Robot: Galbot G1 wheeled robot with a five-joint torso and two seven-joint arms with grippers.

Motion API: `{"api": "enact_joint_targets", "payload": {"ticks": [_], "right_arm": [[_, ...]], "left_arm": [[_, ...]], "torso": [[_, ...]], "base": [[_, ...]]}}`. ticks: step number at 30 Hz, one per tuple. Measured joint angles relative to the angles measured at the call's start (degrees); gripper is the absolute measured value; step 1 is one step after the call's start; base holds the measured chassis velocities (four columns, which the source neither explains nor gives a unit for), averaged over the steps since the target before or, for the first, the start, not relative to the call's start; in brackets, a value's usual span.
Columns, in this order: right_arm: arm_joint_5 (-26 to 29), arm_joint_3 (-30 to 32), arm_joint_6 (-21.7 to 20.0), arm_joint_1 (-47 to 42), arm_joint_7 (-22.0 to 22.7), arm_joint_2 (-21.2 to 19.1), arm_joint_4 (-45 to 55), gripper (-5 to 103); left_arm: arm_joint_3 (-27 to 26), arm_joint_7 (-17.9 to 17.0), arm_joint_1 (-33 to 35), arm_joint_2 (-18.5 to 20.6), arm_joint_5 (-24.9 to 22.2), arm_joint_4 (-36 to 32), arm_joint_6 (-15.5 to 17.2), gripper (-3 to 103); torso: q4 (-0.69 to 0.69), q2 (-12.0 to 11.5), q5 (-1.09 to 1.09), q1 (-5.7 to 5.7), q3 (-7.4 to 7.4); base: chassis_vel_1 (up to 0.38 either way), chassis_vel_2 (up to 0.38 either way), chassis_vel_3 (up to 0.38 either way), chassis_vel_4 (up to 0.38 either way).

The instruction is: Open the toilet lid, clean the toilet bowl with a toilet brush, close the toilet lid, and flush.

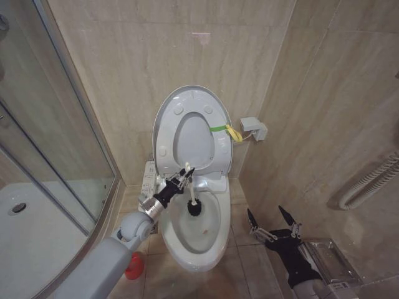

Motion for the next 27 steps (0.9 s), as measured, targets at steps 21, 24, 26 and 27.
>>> {"api": "enact_joint_targets", "payload": {"ticks": [21,24,26,27], "right_arm": [[0.0,0.0,0.0,0.0,0.0,0.0,0.0,100],[0.0,0.0,0.0,0.0,0.0,0.0,0.0,100],[0.0,0.0,0.0,0.0,0.0,0.0,0.0,100],[0.0,0.0,0.0,0.0,0.0,0.0,0.0,100]], "left_arm": [[0.9,5.4,2.1,-4.6,3.2,14.2,-5.9,22],[0.7,6.0,2.5,-4.8,4.5,15.6,-6.8,22],[0.5,6.6,2.8,-5.0,5.5,16.6,-7.5,22],[0.4,6.9,2.9,-5.1,6.0,17.2,-7.9,22]], "torso": [[0.0,0.0,0.0,-0.01,0.0],[0.0,0.0,0.0,-0.01,0.0],[0.0,0.0,0.0,-0.01,0.0],[0.0,0.0,0.0,-0.01,-0.01]], "base": [[0.0,0.0,0.0,0.0],[0.0,0.0,0.0,0.0],[0.0,0.0,0.0,0.0],[0.0,0.0,0.0,0.0]]}}
